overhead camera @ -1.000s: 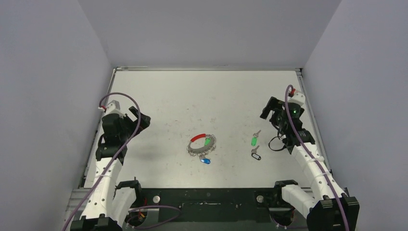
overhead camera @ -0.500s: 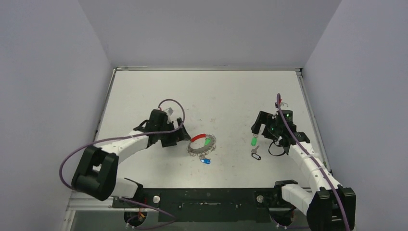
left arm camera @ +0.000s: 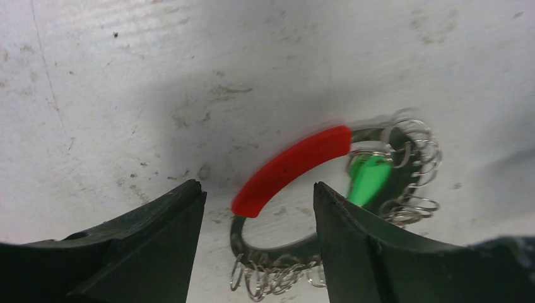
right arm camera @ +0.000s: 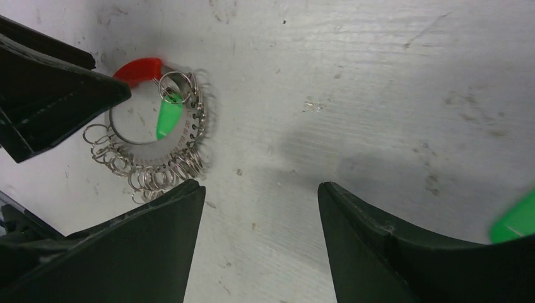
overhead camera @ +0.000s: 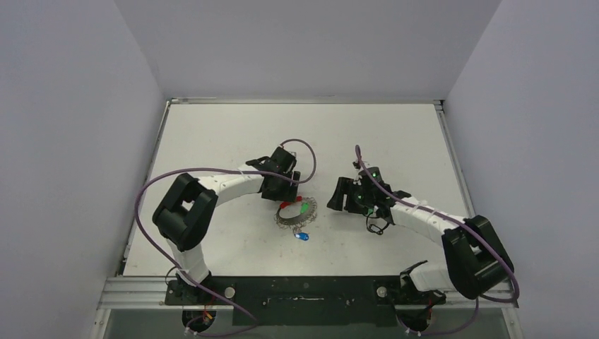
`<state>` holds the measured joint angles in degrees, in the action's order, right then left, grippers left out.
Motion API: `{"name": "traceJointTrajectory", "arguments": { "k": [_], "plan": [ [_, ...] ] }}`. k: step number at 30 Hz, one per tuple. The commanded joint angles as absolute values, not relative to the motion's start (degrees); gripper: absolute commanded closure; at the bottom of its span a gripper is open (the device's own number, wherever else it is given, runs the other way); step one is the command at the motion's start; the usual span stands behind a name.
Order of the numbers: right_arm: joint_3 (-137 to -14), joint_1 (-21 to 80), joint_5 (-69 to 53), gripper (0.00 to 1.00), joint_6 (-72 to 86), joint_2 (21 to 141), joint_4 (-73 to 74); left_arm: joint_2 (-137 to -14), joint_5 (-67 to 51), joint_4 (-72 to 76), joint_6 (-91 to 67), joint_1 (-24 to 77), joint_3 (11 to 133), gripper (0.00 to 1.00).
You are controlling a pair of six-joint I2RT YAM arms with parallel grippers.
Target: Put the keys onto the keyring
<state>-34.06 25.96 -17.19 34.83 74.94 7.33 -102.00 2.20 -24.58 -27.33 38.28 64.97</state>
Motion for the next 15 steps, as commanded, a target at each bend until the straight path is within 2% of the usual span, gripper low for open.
{"name": "traceJointTrajectory", "arguments": {
  "k": [1,4,6,10,12,15],
  "plan": [
    [-35.3,29.7,-19.4,0.37,42.2,81.0,-5.9,-103.0,5.5,-29.3,-24.3,38.4,65.3,0.39],
    [-36.5,31.9,-19.6,0.47,44.5,86.0,-9.6,-101.6,2.9,-26.3,-25.5,38.5,61.9,0.44],
    [-37.9,32.7,-20.1,0.59,45.8,89.0,-11.3,-100.0,2.1,-24.9,-26.7,38.4,59.5,0.49],
    [-41.1,33.1,-21.1,0.69,46.7,94.5,-12.4,-96.9,-0.8,-21.3,-29.2,38.5,54.0,0.58],
    [-42.5,33.1,-21.7,0.77,46.9,96.5,-13.1,-95.6,-3.1,-19.4,-30.9,38.5,51.3,0.59],
    [-45.5,33.2,-22.3,0.93,46.6,99.2,-12.8,-93.8,-5.5,-16.2,-33.9,38.7,47.2,0.66]
  ]
}}
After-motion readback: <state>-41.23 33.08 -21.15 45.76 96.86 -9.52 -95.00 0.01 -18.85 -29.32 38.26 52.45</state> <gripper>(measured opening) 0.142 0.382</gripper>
